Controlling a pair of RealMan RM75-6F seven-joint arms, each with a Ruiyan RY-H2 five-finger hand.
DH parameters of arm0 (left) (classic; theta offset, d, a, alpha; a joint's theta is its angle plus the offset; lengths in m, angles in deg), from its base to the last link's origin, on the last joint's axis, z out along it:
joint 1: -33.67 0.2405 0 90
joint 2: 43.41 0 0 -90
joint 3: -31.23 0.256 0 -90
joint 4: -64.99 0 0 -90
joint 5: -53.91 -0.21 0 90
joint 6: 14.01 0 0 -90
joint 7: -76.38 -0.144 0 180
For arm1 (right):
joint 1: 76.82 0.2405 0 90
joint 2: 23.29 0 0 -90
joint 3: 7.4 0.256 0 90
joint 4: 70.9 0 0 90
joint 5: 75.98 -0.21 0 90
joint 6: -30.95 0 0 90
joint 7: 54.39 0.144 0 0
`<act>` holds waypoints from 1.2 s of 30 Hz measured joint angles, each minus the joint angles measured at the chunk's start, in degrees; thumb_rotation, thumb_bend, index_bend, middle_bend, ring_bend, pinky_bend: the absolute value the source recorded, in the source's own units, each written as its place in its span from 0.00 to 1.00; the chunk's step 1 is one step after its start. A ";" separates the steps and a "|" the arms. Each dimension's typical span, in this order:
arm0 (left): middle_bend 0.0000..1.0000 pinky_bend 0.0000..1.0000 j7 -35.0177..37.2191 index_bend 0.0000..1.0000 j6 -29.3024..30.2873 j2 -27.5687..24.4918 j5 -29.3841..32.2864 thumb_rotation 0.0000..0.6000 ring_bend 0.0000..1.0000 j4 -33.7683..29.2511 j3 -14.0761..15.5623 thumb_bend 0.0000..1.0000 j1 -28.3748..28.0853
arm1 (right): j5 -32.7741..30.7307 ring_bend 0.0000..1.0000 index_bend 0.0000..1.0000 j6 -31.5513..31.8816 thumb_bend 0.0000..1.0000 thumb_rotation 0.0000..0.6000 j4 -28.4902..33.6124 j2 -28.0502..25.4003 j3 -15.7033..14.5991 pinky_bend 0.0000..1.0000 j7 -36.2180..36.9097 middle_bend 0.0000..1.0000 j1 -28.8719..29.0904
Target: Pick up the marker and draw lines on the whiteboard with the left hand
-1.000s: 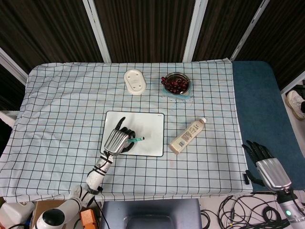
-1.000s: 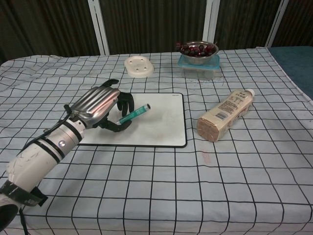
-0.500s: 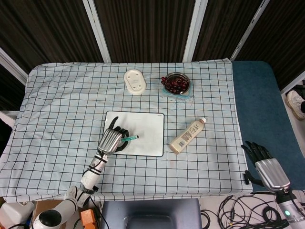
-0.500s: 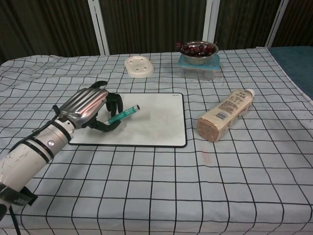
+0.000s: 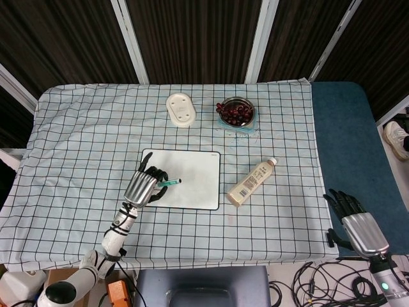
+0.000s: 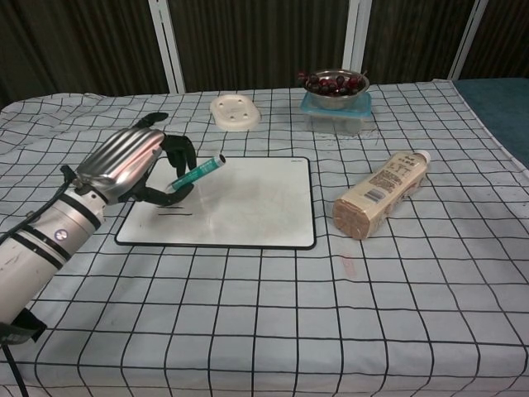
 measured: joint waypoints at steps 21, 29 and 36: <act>0.48 0.02 -11.51 0.53 -14.13 -12.46 5.16 1.00 0.25 6.23 -0.21 0.47 8.02 | 2.71 0.00 0.00 1.49 0.32 1.00 0.93 -0.35 -1.08 0.13 -0.04 0.00 -0.49; 0.23 0.00 -12.12 0.33 -15.73 -13.08 4.48 1.00 0.14 5.01 0.79 0.39 8.52 | 2.39 0.00 0.00 1.63 0.32 1.00 1.19 0.07 -0.91 0.13 -0.96 0.00 -0.71; 0.18 0.00 -12.65 0.25 -8.50 -16.06 4.19 1.00 0.07 -1.05 0.53 0.35 10.80 | 2.15 0.00 0.00 2.05 0.32 1.00 1.35 0.08 -0.73 0.13 -1.14 0.00 -0.96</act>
